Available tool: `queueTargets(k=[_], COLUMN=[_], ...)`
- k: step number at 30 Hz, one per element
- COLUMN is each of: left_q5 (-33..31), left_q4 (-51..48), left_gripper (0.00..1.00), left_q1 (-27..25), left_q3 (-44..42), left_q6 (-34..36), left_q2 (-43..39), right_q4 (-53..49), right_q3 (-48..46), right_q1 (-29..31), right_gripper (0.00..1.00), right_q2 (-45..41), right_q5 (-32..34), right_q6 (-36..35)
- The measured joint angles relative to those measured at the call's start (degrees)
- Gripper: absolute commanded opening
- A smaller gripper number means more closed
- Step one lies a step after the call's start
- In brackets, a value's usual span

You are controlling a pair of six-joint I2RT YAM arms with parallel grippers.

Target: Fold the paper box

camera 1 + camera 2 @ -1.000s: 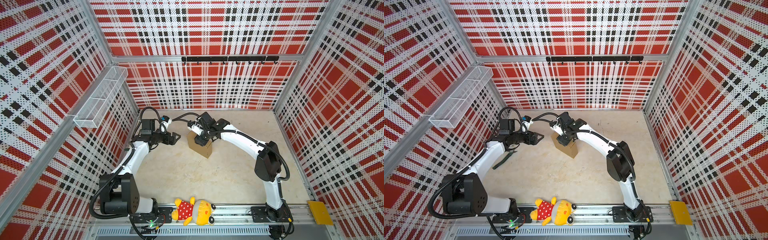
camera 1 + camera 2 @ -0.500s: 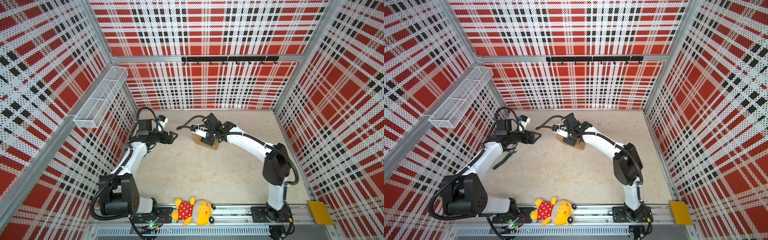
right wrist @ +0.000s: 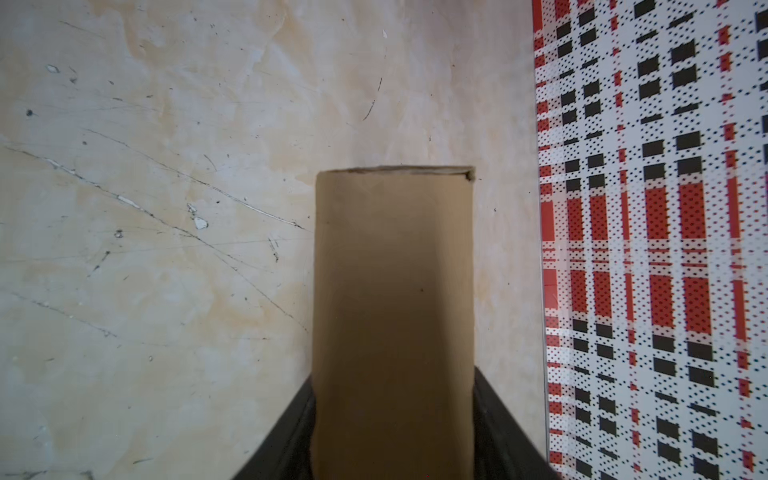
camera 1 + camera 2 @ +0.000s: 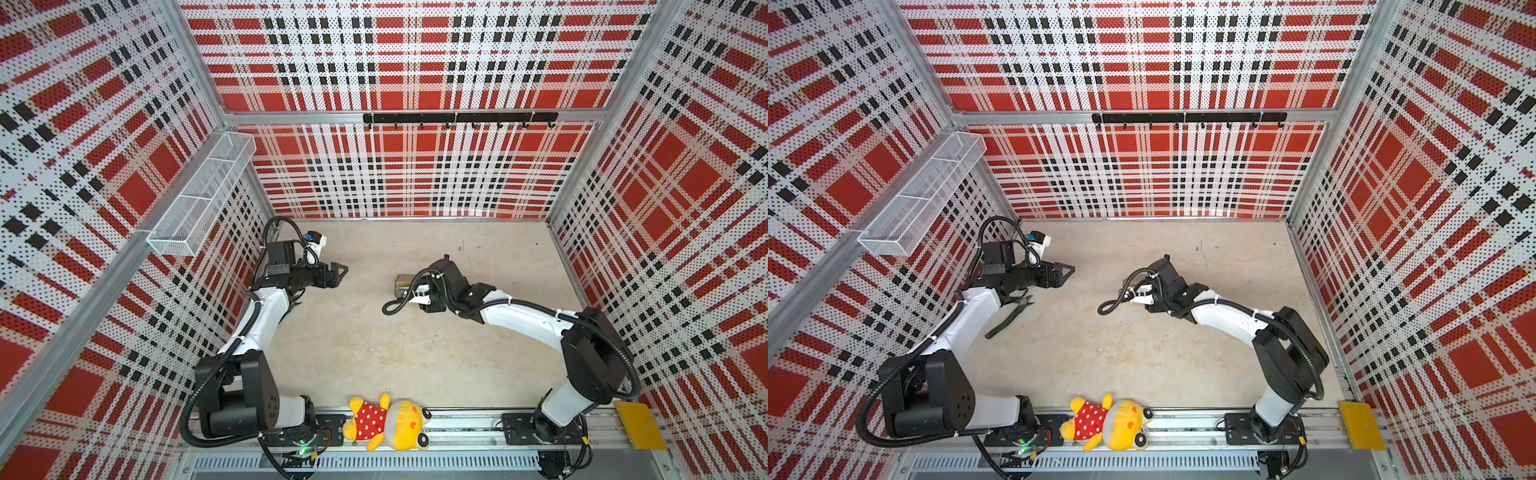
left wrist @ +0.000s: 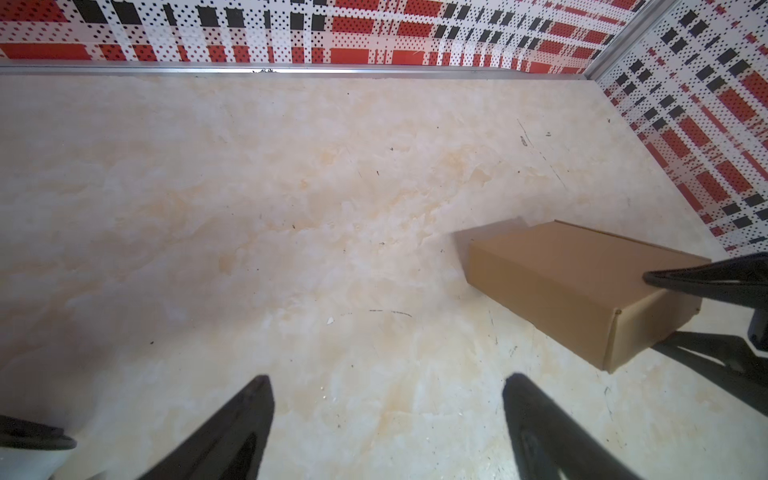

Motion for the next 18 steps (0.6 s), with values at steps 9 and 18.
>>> queueTargets(k=[9, 18], left_q5=[0.1, 0.2], left_q4=[0.6, 1.0], left_gripper=[0.89, 0.90], left_q1=[0.4, 0.8], left_q3=[-0.6, -0.6], left_q6=[-0.1, 0.0], left_q2=[0.0, 0.0], right_q4=[12.0, 11.0], right_q3=[-9.1, -11.5], right_q1=[3.7, 6.2], right_gripper=[0.63, 1.00], right_q2=[0.1, 0.7], right_q5=[4.5, 6.2], right_q6=[-3.7, -1.7])
